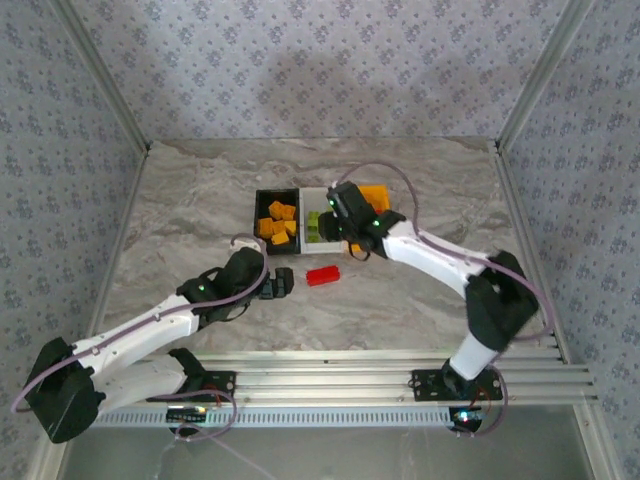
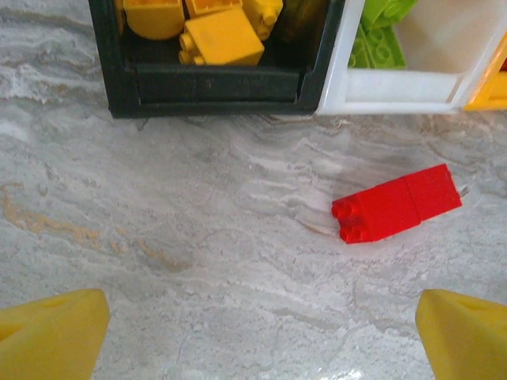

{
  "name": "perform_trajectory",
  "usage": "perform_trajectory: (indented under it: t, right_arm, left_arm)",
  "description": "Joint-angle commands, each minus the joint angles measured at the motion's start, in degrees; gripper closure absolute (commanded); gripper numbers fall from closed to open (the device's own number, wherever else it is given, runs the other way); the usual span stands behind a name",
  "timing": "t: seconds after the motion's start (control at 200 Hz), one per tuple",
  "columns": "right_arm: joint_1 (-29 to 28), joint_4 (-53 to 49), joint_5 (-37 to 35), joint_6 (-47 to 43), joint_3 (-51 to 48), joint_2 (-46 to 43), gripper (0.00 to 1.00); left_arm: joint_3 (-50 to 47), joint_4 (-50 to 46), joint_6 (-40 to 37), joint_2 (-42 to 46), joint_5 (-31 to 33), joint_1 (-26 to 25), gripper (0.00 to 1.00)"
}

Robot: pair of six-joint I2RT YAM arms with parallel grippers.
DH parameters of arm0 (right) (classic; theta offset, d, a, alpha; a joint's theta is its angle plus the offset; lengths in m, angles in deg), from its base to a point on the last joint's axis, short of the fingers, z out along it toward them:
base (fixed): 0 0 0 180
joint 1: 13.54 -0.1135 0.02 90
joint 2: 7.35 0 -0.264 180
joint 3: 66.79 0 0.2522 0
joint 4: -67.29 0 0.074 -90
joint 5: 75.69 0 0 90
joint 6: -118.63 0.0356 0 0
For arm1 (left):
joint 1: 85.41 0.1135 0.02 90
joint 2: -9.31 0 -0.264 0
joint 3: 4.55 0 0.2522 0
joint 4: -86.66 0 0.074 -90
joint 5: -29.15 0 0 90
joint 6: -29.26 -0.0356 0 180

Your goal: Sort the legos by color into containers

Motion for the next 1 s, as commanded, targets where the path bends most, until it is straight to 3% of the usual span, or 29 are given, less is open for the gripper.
perform_trajectory:
  t: [0.0,0.17,0.34,0.4,0.49,0.55,0.69,0.815,0.994]
  right_arm:
    - [2.1,-1.4,3.9,-1.8,6.4,7.0,0.7]
    - [3.5,-2.7,4.4,-1.1,12.8,13.0,0.69]
    - [3.5,-1.3,4.3,-0.4,11.5,11.4,0.69]
    - [3.4,-2.0,4.7,-0.5,11.3,10.7,0.6]
    - [3.2,-2.8,4.5,-0.9,11.0,9.7,0.38]
    - [3.2,-3.0,3.7,-0.7,10.6,8.6,0.31]
    - [3.4,-3.8,-0.3,2.4,8.4,4.3,0.31]
    - [4.7,-9.3,-5.5,11.7,7.2,1.4,0.33]
    - [7.3,-13.4,-9.5,19.8,8.3,2.5,0.33]
  left_arm:
    - [-0.6,-0.2,0.4,1.7,-1.6,0.4,0.01]
    - [-1.2,-0.1,0.8,2.2,-2.3,0.3,0.01]
    - [-1.5,-0.6,0.4,2.7,-2.1,0.3,0.01]
    - [-1.6,-0.6,0.3,3.0,-2.0,0.3,0.01]
    - [-1.7,-0.7,0.3,3.4,-1.8,0.3,0.0]
    - [-1.6,-0.7,0.4,3.7,-1.7,0.4,0.01]
    - [-0.9,-1.5,0.3,4.0,-1.9,0.6,0.0]
    - [-1.1,-1.6,1.1,5.1,-2.1,0.6,0.01]
    - [-2.2,0.1,2.5,7.5,-3.1,0.7,0.0]
